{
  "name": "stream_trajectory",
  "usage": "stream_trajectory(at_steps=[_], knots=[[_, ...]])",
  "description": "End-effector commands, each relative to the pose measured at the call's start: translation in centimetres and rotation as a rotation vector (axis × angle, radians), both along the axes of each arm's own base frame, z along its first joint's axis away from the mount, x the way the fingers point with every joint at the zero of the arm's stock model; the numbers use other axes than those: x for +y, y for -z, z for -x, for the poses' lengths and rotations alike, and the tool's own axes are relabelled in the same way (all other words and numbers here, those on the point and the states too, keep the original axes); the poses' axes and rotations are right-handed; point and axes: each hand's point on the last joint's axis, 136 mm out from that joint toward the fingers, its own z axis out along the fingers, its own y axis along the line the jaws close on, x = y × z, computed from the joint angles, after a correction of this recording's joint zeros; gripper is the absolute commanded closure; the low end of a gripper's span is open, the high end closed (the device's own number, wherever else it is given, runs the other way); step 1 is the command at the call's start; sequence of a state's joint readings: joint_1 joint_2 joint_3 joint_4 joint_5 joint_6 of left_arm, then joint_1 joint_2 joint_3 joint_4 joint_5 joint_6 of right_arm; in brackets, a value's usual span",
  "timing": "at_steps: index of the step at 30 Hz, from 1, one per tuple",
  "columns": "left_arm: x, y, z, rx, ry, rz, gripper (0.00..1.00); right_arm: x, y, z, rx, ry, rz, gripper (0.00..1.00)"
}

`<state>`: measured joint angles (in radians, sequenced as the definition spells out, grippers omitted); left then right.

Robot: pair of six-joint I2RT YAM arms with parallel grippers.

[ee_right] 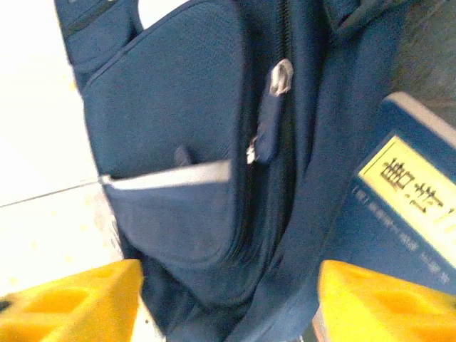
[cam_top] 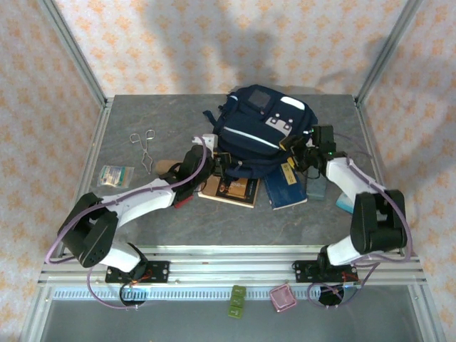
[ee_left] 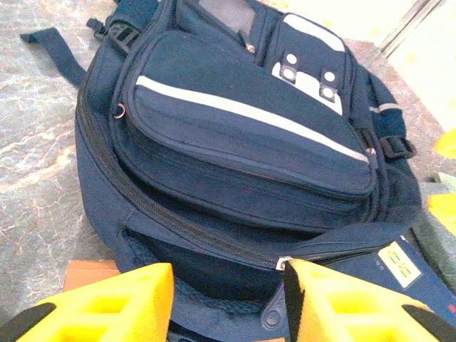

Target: Pack books, pencil case, and school supplies into a backpack

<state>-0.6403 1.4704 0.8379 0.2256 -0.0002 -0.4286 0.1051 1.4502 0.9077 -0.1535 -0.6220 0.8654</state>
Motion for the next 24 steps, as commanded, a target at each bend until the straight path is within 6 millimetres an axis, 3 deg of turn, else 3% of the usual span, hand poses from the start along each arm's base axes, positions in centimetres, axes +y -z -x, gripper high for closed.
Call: stream_trajectory(at_steps=[1,6,12,20,24], knots=[[-0.9,-0.1,-0.6,0.004,0.022,0.04,0.52,1.0,-0.9,1.3,-0.01,0.006,-0.022,0.3],[-2.7,-0.1,-0.5,0.012,0.108,0.074,0.45,4.0,1.4,2.9,0.045,-0.027,-0.083,0.29],[-4.9,0.8,-0.3,0.068,0.224,0.054,0.38,4.6,3.4,1.3,0.065,0.001,-0.083,0.33],[-6.3,3.5,-1.4,0.211,0.283,-0.02,0.36,5.1,4.2,-0.2,0.069,-0.002,-0.097,0.76],[-6.0,4.1,-1.2,0.231,0.269,-0.032,0.36,5.1,4.4,0.0,0.071,-0.003,-0.094,0.84]])
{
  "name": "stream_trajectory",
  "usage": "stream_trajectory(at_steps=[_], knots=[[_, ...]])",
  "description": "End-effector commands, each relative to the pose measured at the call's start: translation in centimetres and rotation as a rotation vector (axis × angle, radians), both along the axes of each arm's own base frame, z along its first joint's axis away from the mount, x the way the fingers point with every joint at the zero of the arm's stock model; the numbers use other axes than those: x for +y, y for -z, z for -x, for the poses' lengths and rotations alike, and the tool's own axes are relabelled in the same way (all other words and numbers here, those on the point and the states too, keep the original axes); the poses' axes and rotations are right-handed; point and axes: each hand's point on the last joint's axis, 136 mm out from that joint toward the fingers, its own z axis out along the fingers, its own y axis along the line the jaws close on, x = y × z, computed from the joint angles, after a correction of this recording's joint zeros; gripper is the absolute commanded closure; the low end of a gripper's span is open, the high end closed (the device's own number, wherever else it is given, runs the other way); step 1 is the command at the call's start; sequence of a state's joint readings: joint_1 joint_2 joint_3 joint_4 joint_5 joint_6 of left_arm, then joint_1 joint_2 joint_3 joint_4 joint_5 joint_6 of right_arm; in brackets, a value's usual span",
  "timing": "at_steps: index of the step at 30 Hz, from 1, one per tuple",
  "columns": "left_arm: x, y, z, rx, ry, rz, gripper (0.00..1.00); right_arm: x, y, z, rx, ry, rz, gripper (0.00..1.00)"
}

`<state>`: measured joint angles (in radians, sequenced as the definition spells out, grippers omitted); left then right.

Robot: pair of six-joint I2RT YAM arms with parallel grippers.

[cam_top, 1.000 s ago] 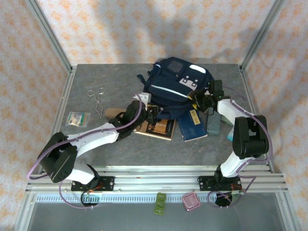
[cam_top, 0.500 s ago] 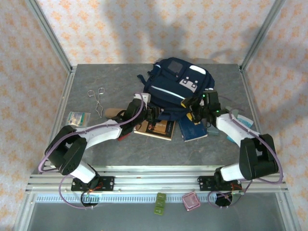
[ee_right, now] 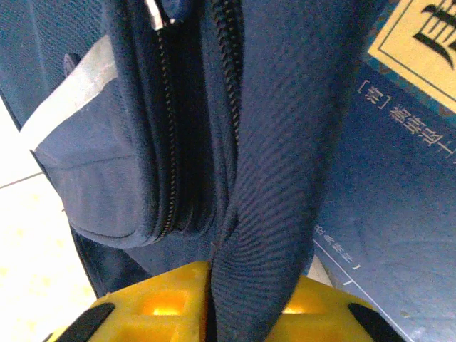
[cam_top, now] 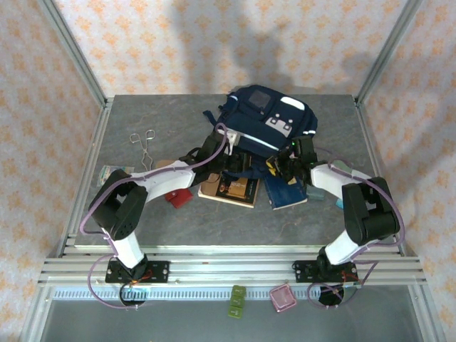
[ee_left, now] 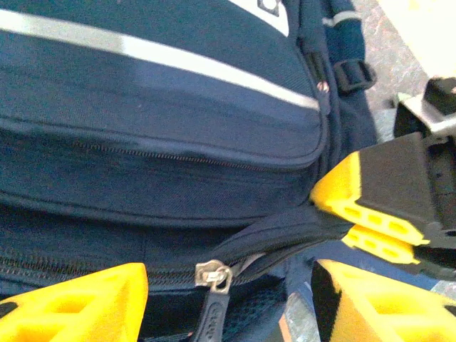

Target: Pack books, pencil case, and school supplies into a backpack

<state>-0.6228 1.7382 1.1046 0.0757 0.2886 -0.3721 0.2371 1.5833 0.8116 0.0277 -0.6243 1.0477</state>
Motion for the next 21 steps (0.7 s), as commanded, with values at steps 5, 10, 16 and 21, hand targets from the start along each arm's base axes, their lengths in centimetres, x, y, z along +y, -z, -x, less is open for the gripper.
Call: stream_trajectory(at_steps=[5,10,16,21], knots=[[0.2,1.5,1.0,0.077,0.035,-0.041,0.37,0.1,-1.0,-1.3,-0.066,0.012,-0.005,0.88],[-0.7,2.0,1.0,0.099,0.064,-0.045,0.5,0.1,-0.9,-1.4,-0.066,0.013,-0.011,0.89],[-1.4,3.6,0.4,0.113,0.059,-0.114,0.58,0.4,-0.9,-1.4,-0.067,0.008,-0.015,0.9],[-1.1,4.4,-0.5,0.103,0.023,-0.153,0.85,0.5,-0.9,-1.2,-0.068,0.004,-0.014,0.91]])
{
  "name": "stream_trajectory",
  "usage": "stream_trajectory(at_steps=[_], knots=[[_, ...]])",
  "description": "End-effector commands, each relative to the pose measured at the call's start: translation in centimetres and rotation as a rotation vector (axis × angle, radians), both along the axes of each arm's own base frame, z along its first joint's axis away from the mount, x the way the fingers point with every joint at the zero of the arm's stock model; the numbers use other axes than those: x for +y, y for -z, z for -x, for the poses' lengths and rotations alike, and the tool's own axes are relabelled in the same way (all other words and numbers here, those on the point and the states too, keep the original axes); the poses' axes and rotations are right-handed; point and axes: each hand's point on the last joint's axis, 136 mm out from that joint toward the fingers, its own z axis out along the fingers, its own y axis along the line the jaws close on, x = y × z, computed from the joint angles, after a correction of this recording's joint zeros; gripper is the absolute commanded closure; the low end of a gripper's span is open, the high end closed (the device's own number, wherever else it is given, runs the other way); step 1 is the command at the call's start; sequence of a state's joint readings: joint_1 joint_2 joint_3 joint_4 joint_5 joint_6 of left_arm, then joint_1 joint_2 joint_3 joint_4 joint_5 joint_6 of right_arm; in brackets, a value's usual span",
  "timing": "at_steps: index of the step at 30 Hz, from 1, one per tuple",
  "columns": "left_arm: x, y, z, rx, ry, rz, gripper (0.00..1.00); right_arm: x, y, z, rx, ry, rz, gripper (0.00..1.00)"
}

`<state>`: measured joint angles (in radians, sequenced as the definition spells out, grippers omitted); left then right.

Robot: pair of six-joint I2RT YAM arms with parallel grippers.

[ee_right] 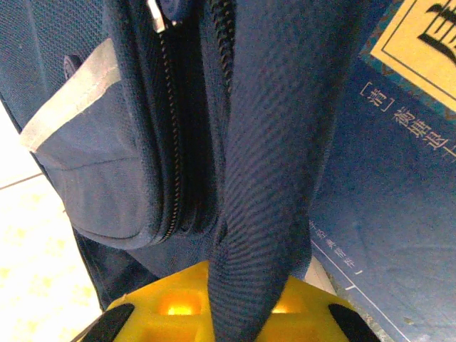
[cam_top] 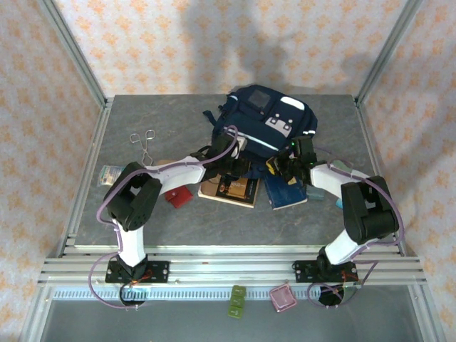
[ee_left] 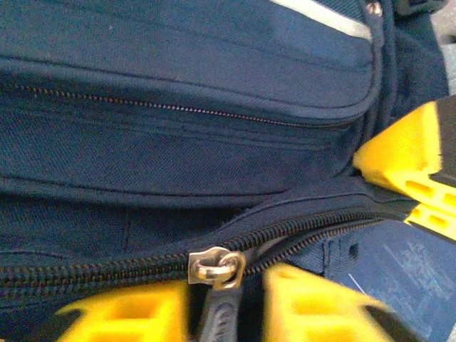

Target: Pack books, pencil case, and school supplies into a backpack

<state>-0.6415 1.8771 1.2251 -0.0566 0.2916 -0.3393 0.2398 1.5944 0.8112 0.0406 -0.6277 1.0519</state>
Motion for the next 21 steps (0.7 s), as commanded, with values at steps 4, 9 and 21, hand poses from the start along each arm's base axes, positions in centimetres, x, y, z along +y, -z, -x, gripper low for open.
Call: stream_trajectory(at_steps=[4,9,21], knots=[[0.6,0.2,-0.5,-0.016,-0.031,-0.059,1.0,0.2,-0.9,-1.0,-0.069,0.006,0.0,0.96],[3.1,-0.3,-0.4,-0.046,-0.079,-0.12,1.0,-0.4,-1.0,-1.3,-0.076,0.015,0.024,1.0],[8.6,-3.4,0.6,-0.116,-0.176,-0.148,1.0,-1.5,-4.4,-2.1,-0.176,0.01,0.028,1.0]])
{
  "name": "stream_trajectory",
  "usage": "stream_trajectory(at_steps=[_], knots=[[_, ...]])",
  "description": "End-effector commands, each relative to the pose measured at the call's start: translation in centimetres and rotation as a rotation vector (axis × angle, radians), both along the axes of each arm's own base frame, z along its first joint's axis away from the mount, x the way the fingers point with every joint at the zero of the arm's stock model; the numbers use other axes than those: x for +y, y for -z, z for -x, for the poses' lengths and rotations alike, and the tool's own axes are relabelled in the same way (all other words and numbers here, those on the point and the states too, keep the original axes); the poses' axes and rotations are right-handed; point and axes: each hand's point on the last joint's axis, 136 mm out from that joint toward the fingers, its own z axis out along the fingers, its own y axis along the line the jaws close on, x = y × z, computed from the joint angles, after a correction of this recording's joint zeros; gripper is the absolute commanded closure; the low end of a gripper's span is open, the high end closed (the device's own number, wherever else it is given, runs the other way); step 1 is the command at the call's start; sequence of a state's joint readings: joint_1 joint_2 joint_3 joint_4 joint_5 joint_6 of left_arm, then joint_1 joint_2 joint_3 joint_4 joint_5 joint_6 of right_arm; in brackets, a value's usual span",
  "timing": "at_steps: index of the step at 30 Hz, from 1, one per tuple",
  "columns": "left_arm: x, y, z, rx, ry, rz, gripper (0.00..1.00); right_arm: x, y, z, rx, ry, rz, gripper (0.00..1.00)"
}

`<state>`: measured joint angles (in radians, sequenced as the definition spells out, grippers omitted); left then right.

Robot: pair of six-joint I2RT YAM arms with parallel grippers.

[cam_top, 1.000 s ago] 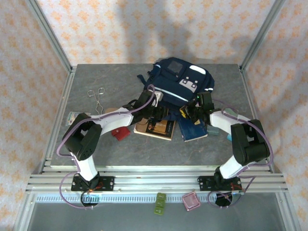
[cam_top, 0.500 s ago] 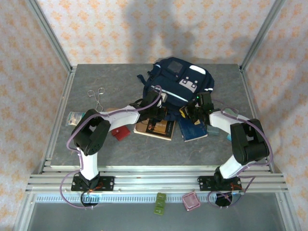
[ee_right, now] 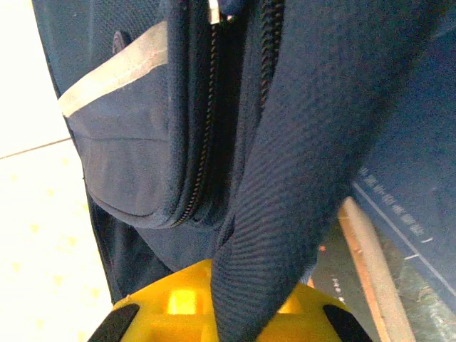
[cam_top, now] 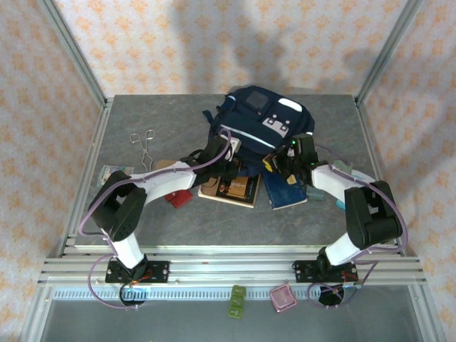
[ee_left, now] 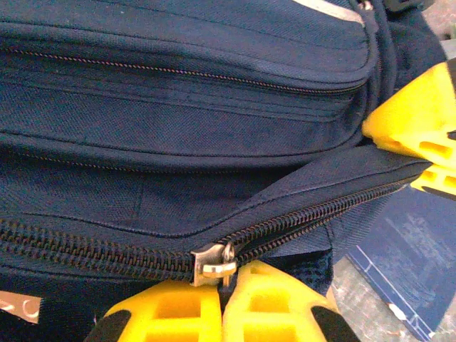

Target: Pack books, pencil case, and school supplies into a backpack

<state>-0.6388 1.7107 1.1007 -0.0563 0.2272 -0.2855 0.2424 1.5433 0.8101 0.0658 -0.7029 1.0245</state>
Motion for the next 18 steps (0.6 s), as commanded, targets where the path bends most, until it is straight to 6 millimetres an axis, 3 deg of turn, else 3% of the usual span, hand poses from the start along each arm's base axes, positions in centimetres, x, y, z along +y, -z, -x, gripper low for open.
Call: stream_trajectory(at_steps=[1,5,7,12,18], knots=[[5.4,-1.5,-0.8,-0.043,-0.155,-0.083,1.0,-2.7,-2.2,-2.5,-0.118,0.082,0.075,1.0],[3.5,-5.1,0.7,-0.087,-0.083,-0.016,1.0,-2.8,-3.7,-3.4,-0.164,0.063,0.113,1.0],[2.3,-5.8,1.6,-0.083,-0.044,0.004,1.0,-3.4,-3.9,-4.0,-0.172,0.067,0.141,1.0],[-0.7,-4.5,2.4,-0.009,0.02,0.017,1.0,-5.9,-3.0,-6.0,-0.151,0.118,0.207,1.0],[-1.6,-1.8,1.5,0.069,0.021,-0.028,0.97,-5.7,-1.4,-5.5,-0.115,0.1,0.217,1.0]])
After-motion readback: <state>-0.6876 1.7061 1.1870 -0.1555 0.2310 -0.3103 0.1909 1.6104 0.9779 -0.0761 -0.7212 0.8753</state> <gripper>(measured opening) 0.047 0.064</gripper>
